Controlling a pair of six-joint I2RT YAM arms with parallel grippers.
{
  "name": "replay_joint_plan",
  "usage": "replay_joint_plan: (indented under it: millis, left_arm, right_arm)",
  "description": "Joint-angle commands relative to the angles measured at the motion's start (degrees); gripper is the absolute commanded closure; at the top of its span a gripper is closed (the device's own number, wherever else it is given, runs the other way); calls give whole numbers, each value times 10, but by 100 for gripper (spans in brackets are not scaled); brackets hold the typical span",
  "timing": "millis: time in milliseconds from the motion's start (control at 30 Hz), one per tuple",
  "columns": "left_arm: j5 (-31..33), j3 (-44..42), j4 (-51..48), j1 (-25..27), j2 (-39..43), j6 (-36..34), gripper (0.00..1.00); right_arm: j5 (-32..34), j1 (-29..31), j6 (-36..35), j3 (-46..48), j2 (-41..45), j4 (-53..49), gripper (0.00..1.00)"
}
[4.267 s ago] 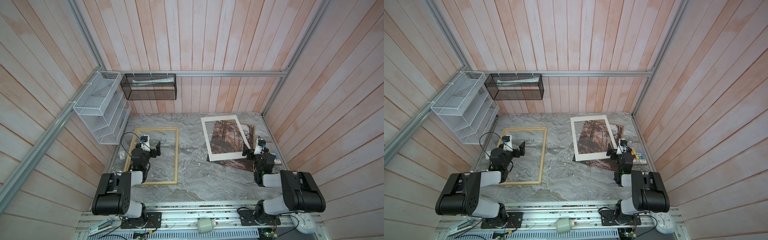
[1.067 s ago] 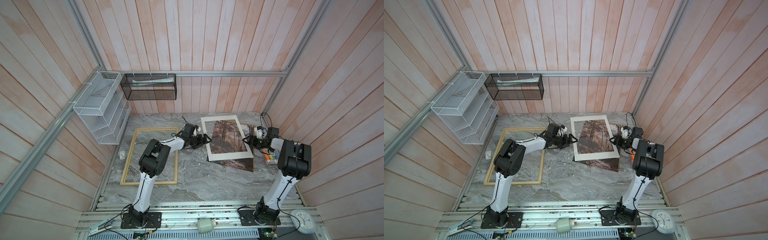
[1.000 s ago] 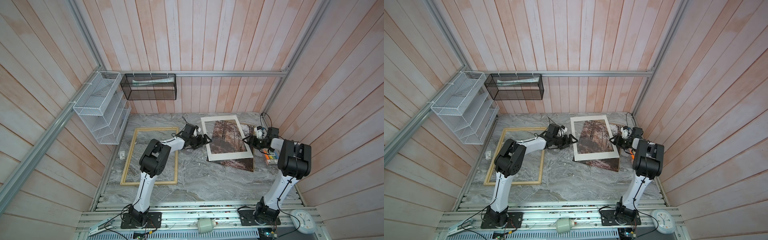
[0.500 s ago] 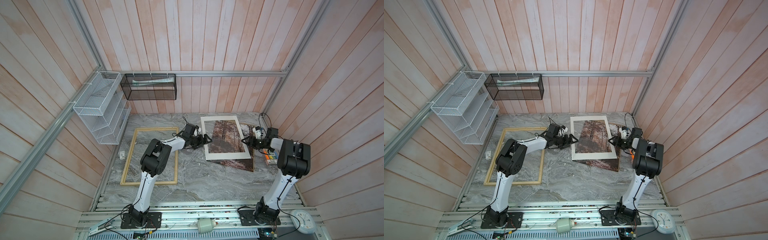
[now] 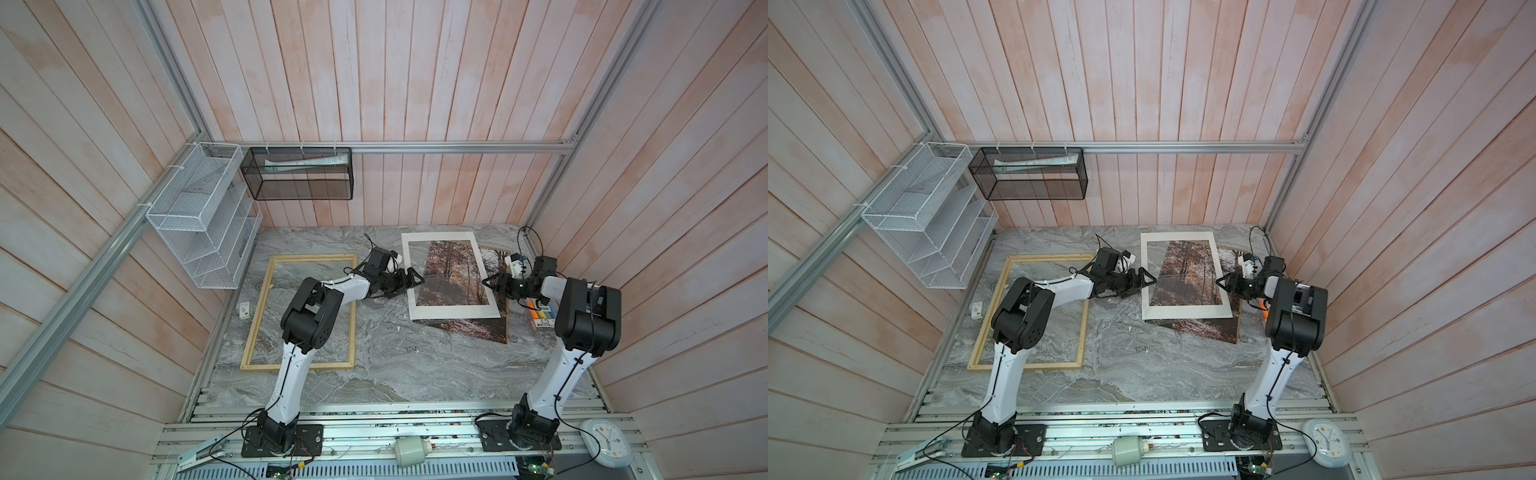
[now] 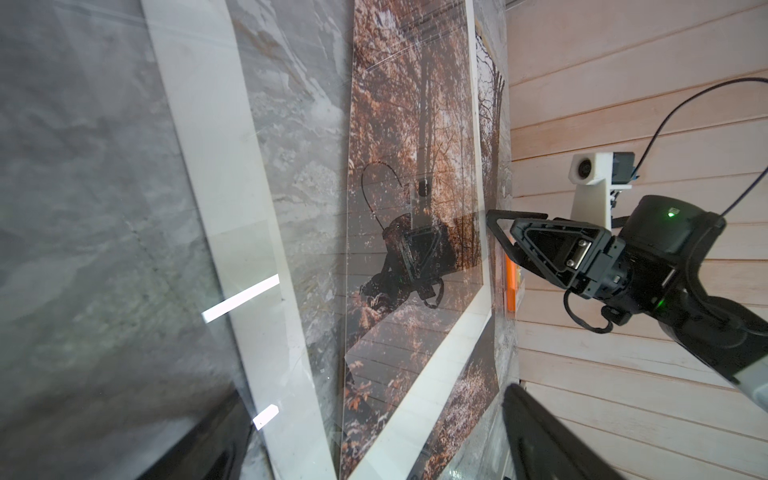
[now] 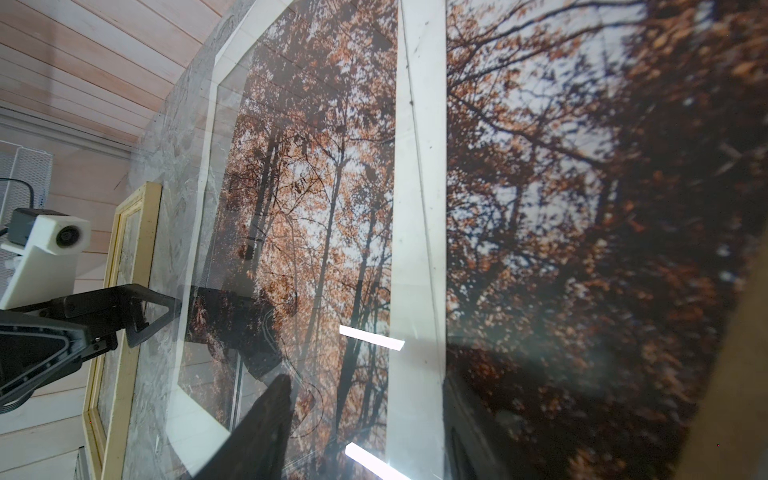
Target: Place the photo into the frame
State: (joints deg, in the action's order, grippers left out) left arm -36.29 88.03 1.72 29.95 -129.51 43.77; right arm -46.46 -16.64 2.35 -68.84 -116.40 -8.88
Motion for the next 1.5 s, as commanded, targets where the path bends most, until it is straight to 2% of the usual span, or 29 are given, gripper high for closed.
replay_joint_plan:
  millis: [0, 367, 567, 767, 1033, 1267, 1467]
  left_arm:
    - [-24, -12, 35, 4, 32, -1, 5]
    - [-29, -25, 59, 4, 56, 1, 5]
    - [-58, -51, 136, 4, 59, 30, 9]
    - [-60, -63, 176, 4, 54, 57, 13]
    - [-55, -66, 176, 4, 52, 58, 28]
    - [-47, -64, 168, 4, 48, 56, 35]
    - [-39, -61, 155, 2, 44, 47, 46]
  right_arm:
    - [-11, 4, -5, 6, -25, -45, 41]
    - [-7, 5, -4, 1, -31, -48, 41]
    - [-11, 7, -4, 0, -34, -49, 41]
    - [-28, 12, -4, 0, -33, -45, 43]
    - [-34, 20, -15, 0, -28, -49, 43]
    - [-39, 21, -19, 2, -24, -51, 44]
    - [-28, 21, -18, 2, -23, -51, 44]
